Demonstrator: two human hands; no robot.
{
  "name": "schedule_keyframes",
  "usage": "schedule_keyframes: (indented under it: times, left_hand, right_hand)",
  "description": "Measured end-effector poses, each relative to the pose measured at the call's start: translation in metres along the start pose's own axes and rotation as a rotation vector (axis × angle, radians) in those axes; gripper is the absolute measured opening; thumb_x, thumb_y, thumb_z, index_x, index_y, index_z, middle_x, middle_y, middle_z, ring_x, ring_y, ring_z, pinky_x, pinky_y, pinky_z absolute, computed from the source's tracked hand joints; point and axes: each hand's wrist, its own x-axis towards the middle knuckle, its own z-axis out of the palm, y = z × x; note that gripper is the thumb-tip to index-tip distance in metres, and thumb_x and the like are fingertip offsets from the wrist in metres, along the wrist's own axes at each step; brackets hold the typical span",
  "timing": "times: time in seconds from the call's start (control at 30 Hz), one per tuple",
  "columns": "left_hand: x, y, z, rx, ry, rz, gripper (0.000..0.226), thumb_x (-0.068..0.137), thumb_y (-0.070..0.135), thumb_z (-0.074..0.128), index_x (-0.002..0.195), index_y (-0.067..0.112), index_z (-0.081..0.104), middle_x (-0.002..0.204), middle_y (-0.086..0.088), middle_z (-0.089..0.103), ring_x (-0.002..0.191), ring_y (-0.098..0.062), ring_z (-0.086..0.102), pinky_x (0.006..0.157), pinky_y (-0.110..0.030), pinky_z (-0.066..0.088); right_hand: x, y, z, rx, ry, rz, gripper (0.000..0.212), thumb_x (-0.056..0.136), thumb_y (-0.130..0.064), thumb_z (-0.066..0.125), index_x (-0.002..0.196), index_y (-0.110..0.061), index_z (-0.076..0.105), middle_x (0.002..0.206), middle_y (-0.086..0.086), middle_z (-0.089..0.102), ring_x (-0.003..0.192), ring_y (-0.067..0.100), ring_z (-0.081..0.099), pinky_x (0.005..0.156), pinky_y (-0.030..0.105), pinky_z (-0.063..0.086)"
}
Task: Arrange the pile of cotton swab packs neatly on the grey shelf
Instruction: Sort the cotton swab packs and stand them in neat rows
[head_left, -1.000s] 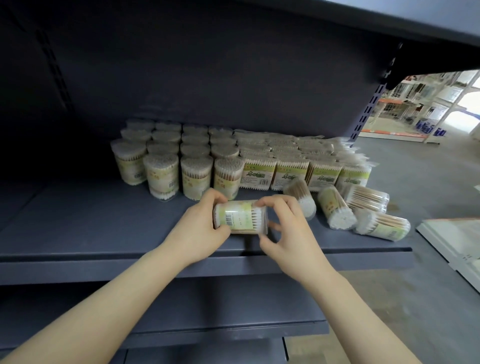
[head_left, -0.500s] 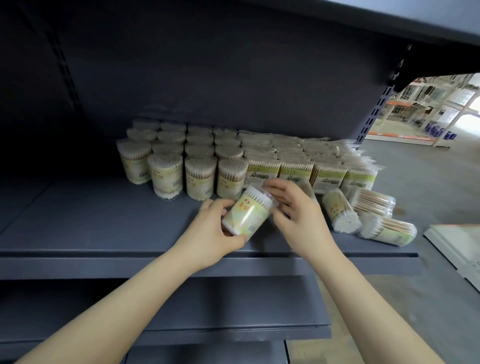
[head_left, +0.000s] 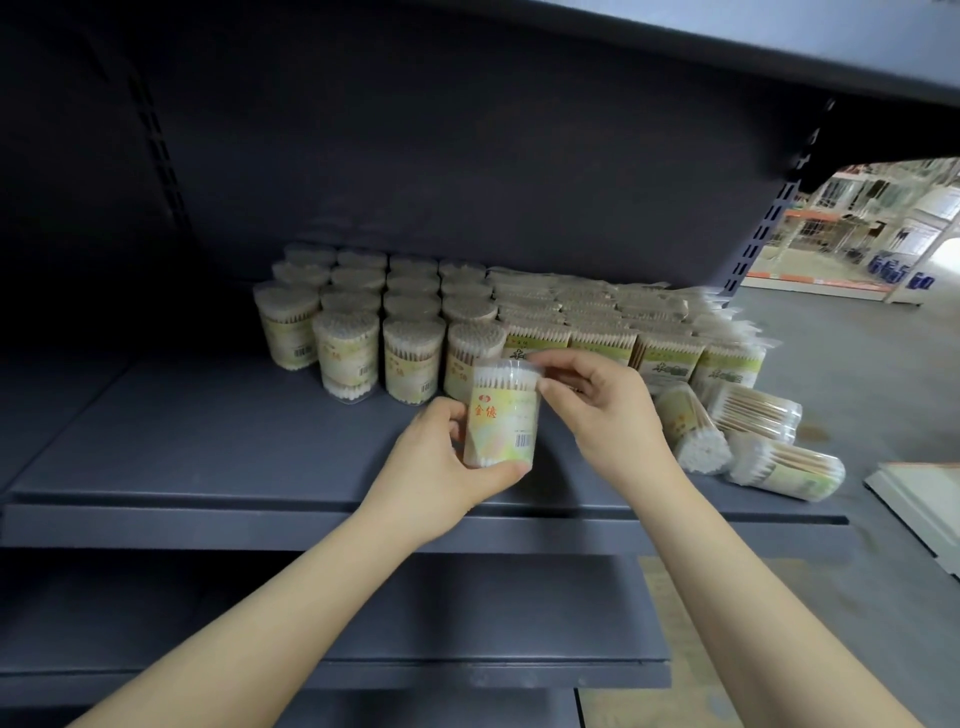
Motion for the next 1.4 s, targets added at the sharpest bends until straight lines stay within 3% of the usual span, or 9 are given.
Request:
schedule_keyframes:
  times: [0.2,0.37,0.57,0.77,0.87,0.97,1.17,1.27,1.4]
  left_hand:
    - [-0.005,0.004,0.0,0.008,-0.008,-0.004,0.05,0.067,0.033,0.08,0.103,0.025,0.046,0.089,0.013,0.056,0.071,-0.002,0.056,0.063,-0.016,0.045]
    - [-0.004,0.001,-0.002,0.025,-0.009,-0.013,0.055,0.066,0.036,0.079,0.107,0.026,0.044,0.096,0.009,0.056,0.079,-0.007,0.058,0.067,-0.02,0.045]
    - [-0.003,0.002,-0.005,0.091,0.05,-0.027,0.052,0.068,0.036,0.075,0.107,0.027,0.042,0.092,0.012,0.055,0.081,-0.006,0.057,0.069,-0.025,0.048]
    - [-0.002,-0.003,-0.013,0.252,0.128,-0.027,0.053,0.068,0.041,0.072,0.106,0.021,0.041,0.105,0.005,0.057,0.094,-0.014,0.056,0.074,-0.029,0.047]
    - [-0.003,-0.012,-0.018,0.325,0.195,-0.024,0.054,0.071,0.037,0.071,0.111,0.016,0.042,0.11,-0.001,0.052,0.101,-0.019,0.051,0.076,-0.03,0.043]
    - [-0.005,-0.021,-0.027,0.363,0.254,-0.041,0.055,0.071,0.034,0.07,0.115,0.016,0.041,0.113,0.0,0.047,0.106,-0.021,0.048,0.083,-0.032,0.043]
    - [-0.007,-0.037,-0.053,0.504,0.331,-0.09,0.056,0.072,0.04,0.066,0.116,0.017,0.039,0.111,0.0,0.05,0.107,-0.023,0.048,0.09,-0.036,0.037]
    - [-0.007,-0.042,-0.066,0.574,0.346,-0.081,0.065,0.072,0.043,0.065,0.125,0.022,0.034,0.114,0.001,0.052,0.111,-0.022,0.045,0.092,-0.033,0.027]
    - [-0.009,-0.048,-0.084,0.554,0.351,0.005,0.086,0.071,0.041,0.068,0.141,0.034,0.018,0.129,0.003,0.04,0.119,-0.02,0.034,0.098,-0.032,0.021]
  right_hand:
    - [0.0,-0.003,0.0,-0.007,-0.013,-0.001,0.026,0.088,0.0,0.054,0.098,-0.023,0.061,0.099,-0.011,0.063,0.094,0.002,0.06,0.086,0.012,0.047]
    - [-0.001,-0.004,0.002,-0.017,-0.018,-0.015,0.026,0.087,0.001,0.054,0.097,-0.022,0.061,0.097,-0.018,0.061,0.089,-0.009,0.058,0.084,0.008,0.045]
    - [-0.004,-0.008,0.005,0.002,-0.026,-0.052,0.029,0.085,0.006,0.054,0.095,-0.019,0.063,0.102,-0.003,0.064,0.094,0.002,0.06,0.085,0.009,0.045]
    - [-0.003,-0.013,0.014,-0.043,-0.022,-0.081,0.04,0.087,0.005,0.048,0.099,-0.032,0.055,0.098,-0.016,0.059,0.091,-0.007,0.056,0.085,0.008,0.044]
    - [0.004,-0.01,0.018,-0.278,-0.051,-0.094,0.036,0.085,0.001,0.049,0.112,-0.021,0.059,0.111,-0.006,0.059,0.104,0.006,0.053,0.088,0.015,0.042]
    - [0.01,-0.01,0.026,-0.395,-0.09,-0.099,0.039,0.083,0.0,0.048,0.115,-0.02,0.059,0.116,0.002,0.057,0.103,0.016,0.053,0.08,0.015,0.035]
    - [0.023,-0.019,0.048,-0.424,-0.097,-0.127,0.043,0.079,0.005,0.046,0.115,-0.014,0.059,0.121,0.007,0.054,0.108,0.019,0.052,0.076,0.01,0.029]
    - [0.031,-0.022,0.06,-0.452,-0.105,-0.131,0.044,0.08,0.005,0.045,0.117,-0.015,0.058,0.122,0.009,0.054,0.108,0.024,0.052,0.073,0.015,0.031]
    - [0.044,-0.024,0.074,-0.492,-0.112,-0.122,0.043,0.08,0.003,0.046,0.118,-0.014,0.058,0.123,0.01,0.054,0.113,0.027,0.049,0.082,0.025,0.036]
